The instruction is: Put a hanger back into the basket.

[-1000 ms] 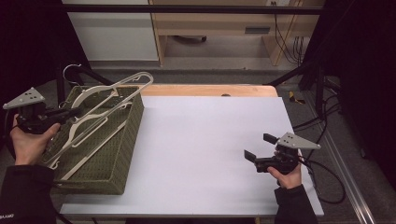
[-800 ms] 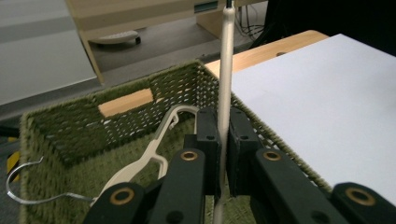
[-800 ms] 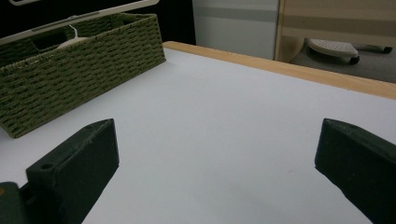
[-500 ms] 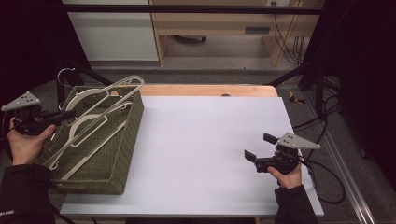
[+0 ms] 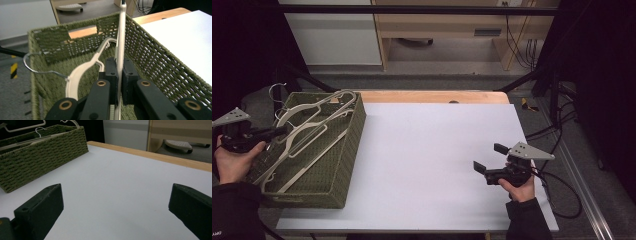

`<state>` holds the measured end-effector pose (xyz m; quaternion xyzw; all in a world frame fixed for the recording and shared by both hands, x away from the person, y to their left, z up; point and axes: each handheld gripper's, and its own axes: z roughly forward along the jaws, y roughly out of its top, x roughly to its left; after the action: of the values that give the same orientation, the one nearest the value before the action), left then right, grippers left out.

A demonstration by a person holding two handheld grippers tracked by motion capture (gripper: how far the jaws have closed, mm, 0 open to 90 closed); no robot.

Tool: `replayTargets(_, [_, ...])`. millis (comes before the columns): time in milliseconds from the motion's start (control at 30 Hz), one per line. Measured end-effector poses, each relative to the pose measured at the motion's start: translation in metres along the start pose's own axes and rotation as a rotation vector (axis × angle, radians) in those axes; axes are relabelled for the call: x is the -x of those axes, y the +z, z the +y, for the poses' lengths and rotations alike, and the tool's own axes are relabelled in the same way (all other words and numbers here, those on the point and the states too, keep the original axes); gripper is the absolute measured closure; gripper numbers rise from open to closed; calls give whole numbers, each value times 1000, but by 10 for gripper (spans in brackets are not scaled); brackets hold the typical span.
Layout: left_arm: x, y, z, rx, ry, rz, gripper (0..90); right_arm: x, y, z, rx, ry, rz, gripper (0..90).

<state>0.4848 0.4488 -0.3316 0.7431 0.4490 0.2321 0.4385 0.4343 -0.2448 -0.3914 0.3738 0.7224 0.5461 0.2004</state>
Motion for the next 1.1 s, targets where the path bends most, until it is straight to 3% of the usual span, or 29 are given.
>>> replayTargets(133, [5,6,-5,-35,-13,-12,854,-1,0,0,-3,5,-1,3])
replayTargets(367, [7,25,-18,-106,-85,-33,854,0,0,0,1,-1,4,3])
replayTargets(567, [5,36,-30,-126,-141,-49,850,-1,0,0,0,4,4,3])
replayTargets(667, [2,37,-33,-136,-172,-17,842,-1,-1,0,2,6,2,3])
replayTargets(833, [0,42,-33,-185,-208,95,820,-1,-1,0,2,6,1,3])
replayTargets(967, [-3,47,-35,-295,-206,211,784,-1,0,0,-7,4,3,3])
replayTargets(1100, [-7,45,-40,-298,-230,234,714,-1,1,0,-10,0,4,3])
